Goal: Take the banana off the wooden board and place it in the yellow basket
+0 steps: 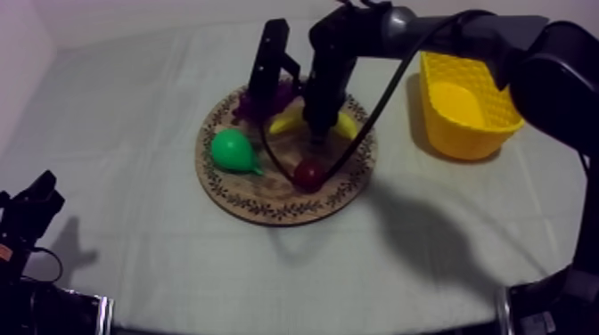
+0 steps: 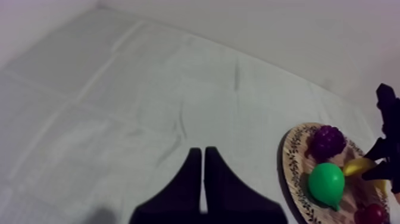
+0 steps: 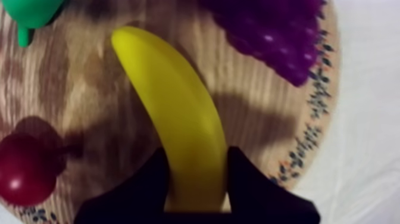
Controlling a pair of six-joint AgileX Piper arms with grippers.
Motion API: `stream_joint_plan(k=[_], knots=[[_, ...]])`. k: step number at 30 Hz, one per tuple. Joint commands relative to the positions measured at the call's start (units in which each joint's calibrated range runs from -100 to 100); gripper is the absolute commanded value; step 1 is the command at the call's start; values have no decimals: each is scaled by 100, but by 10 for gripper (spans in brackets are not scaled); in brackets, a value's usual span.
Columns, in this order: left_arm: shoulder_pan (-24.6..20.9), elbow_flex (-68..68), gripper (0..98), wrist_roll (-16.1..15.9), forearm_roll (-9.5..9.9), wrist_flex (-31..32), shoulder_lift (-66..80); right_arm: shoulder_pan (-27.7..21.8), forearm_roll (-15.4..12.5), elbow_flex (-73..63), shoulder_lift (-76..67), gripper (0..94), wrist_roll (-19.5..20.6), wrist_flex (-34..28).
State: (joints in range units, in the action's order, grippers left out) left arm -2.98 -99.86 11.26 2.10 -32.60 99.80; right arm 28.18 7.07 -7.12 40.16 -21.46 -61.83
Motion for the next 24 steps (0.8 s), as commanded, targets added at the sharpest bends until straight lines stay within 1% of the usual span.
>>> stream_joint_plan(k=[1,8,18,24], knots=[[-3,-3,1,-1,-2,2,3,-28,-2,19,-209,293,15,-45],[-3,-3,1,-1,-2,2,3,-187,23,-7,-1118,298,24,-364],[-3,-3,1,-1,-2,2,3,-439,-56,42,-2591,302,-54,-961],[-3,-3,1,-1,-2,2,3,-512,-132,184,-3414,302,6,-1387]])
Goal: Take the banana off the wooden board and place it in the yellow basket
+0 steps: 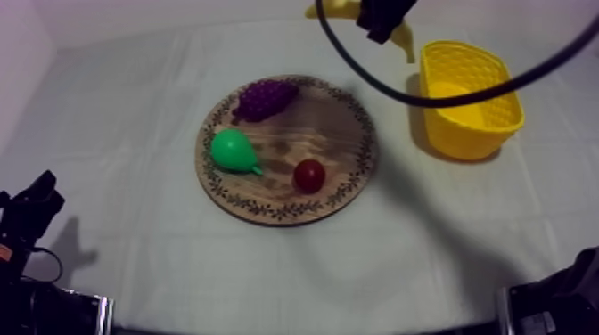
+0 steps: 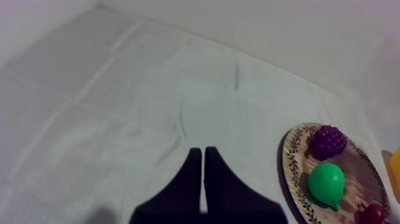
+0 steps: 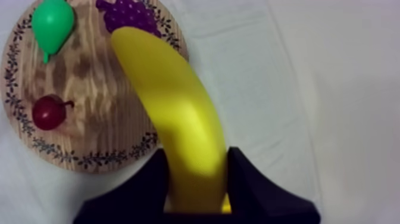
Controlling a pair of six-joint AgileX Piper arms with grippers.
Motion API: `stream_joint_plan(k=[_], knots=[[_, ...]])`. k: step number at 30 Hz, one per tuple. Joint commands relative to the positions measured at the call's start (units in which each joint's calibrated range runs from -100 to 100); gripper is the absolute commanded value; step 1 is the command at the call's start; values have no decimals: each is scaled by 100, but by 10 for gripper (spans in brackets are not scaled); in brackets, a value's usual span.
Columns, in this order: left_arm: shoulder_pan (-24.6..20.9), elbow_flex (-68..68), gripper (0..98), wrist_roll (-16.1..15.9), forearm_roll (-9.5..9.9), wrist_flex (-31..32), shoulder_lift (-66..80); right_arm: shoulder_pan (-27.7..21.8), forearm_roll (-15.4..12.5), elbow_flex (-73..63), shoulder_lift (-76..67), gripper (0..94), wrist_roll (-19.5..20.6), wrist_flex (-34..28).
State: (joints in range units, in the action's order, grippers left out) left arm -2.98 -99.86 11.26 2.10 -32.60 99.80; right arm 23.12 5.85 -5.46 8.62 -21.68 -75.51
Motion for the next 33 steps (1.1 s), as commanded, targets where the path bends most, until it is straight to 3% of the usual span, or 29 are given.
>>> stream_joint_plan(k=[1,9,17,22,27,33], knots=[[-3,-3,1,-1,-2,2,3,-17,-16,45,-361,302,58,-63],[-3,-3,1,-1,-2,2,3,-239,-3,334,-949,306,626,-134],[-3,-3,1,-1,-2,2,3,-595,297,988,-1346,309,2061,463],[-3,-3,1,-1,-2,2,3,-920,260,1555,-1492,305,2705,779],[-3,-3,1,-1,-2,2,3,-1251,267,2086,-1359,303,2933,1108],[-3,-3,1,-1,-2,2,3,-1751,244,2152,-862,302,2892,1359]])
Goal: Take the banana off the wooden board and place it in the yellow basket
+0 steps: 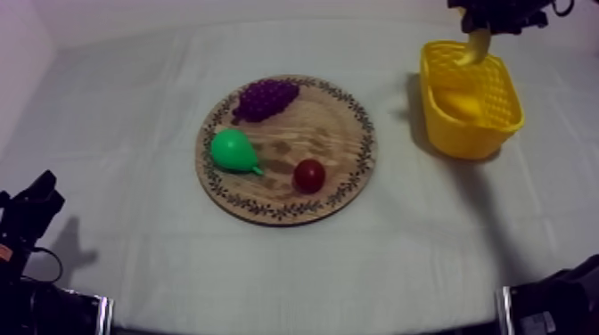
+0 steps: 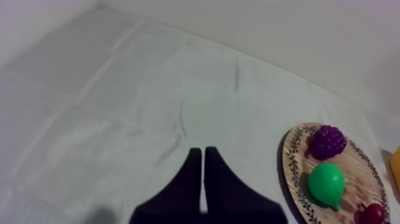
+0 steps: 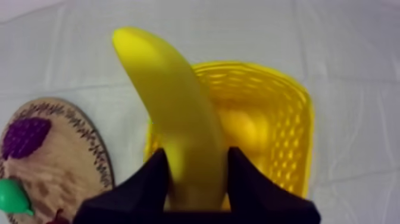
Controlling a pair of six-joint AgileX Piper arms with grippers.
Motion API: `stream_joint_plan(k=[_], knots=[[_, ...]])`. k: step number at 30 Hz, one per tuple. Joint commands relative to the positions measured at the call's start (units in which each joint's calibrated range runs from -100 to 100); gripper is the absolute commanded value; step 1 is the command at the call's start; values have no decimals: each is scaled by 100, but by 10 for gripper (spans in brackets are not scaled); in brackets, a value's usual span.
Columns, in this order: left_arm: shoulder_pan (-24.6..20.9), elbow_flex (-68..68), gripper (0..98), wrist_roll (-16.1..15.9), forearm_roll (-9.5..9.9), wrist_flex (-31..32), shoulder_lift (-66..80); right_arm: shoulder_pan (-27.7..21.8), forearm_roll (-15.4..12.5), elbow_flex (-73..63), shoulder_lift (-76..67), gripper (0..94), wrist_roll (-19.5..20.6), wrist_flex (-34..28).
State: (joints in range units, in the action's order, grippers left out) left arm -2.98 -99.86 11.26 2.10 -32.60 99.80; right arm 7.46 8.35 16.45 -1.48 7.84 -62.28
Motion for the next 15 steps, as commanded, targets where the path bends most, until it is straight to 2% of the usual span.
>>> stream_joint_plan(k=[1,8,15], knots=[[-3,-3,1,-1,-2,2,3,-262,-15,-69,237,302,-83,55],[-3,-3,1,-1,-2,2,3,-546,50,-113,686,302,-138,219],[-3,-3,1,-1,-2,2,3,-565,145,68,892,300,-121,394]])
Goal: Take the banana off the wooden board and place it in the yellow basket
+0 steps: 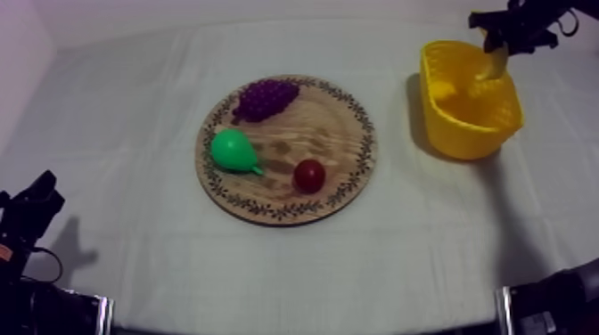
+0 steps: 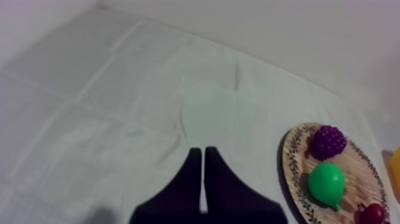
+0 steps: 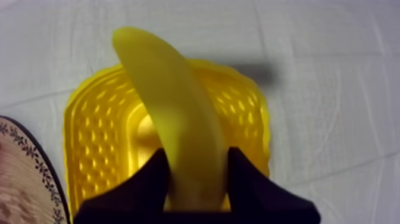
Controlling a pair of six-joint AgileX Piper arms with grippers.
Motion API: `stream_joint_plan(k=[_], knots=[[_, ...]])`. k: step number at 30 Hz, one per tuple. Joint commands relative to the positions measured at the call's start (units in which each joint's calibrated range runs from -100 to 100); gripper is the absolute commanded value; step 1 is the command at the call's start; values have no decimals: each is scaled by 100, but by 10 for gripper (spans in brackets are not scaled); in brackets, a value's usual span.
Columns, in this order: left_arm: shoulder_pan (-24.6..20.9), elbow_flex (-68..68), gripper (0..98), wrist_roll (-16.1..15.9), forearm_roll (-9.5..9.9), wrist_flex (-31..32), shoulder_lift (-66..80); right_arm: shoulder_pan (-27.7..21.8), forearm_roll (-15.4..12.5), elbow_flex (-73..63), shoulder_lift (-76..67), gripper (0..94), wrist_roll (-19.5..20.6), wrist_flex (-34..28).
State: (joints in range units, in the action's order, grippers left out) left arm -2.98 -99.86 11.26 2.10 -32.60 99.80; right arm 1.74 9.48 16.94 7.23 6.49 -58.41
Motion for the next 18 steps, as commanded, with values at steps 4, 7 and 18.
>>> stream_joint_plan(k=[4,7,18], knots=[[-3,-3,1,-1,-2,2,3,19,66,133,87,300,30,71],[-3,-3,1,-1,-2,2,3,48,119,244,111,300,61,124],[-3,-3,1,-1,-2,2,3,189,350,712,237,300,251,372]])
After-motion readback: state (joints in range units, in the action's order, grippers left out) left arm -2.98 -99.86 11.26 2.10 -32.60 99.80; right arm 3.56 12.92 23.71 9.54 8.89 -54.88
